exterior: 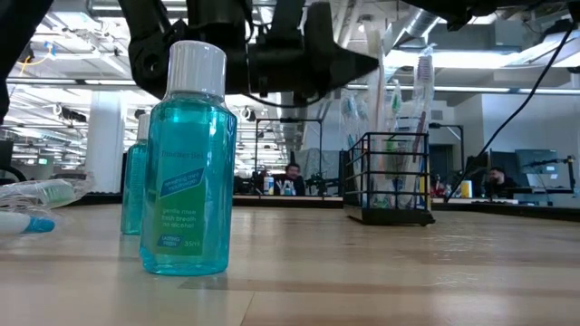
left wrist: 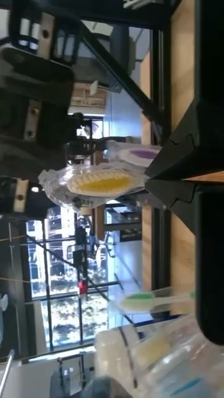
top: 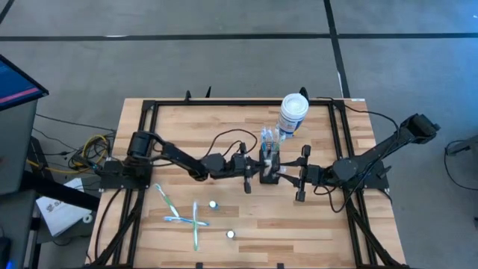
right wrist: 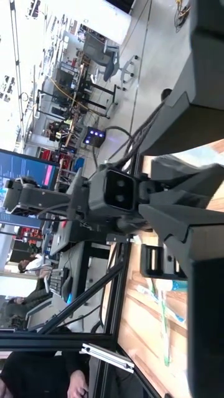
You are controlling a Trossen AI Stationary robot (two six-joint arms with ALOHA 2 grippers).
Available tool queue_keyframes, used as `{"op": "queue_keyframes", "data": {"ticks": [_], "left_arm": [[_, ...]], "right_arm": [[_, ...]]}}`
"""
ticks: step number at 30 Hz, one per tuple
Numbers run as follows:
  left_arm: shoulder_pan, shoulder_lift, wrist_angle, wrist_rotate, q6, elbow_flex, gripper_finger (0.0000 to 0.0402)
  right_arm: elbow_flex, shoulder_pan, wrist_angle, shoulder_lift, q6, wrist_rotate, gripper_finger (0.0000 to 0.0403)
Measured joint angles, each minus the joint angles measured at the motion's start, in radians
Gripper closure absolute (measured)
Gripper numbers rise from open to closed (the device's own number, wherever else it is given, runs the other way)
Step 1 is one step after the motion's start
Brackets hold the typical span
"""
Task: Pick & Place toothbrushing station
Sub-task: Put the orange toothbrush into the wire mesh organizer
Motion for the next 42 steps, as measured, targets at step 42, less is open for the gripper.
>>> {"op": "queue_keyframes", "data": {"ticks": [42], "left_arm": [[0.009,0.101,0.035,-0.001,-0.050,0.000,0.0384]], "right_arm": [[0.000,0.000,-0.001,0.000,0.000,0.000,0.0275]]}}
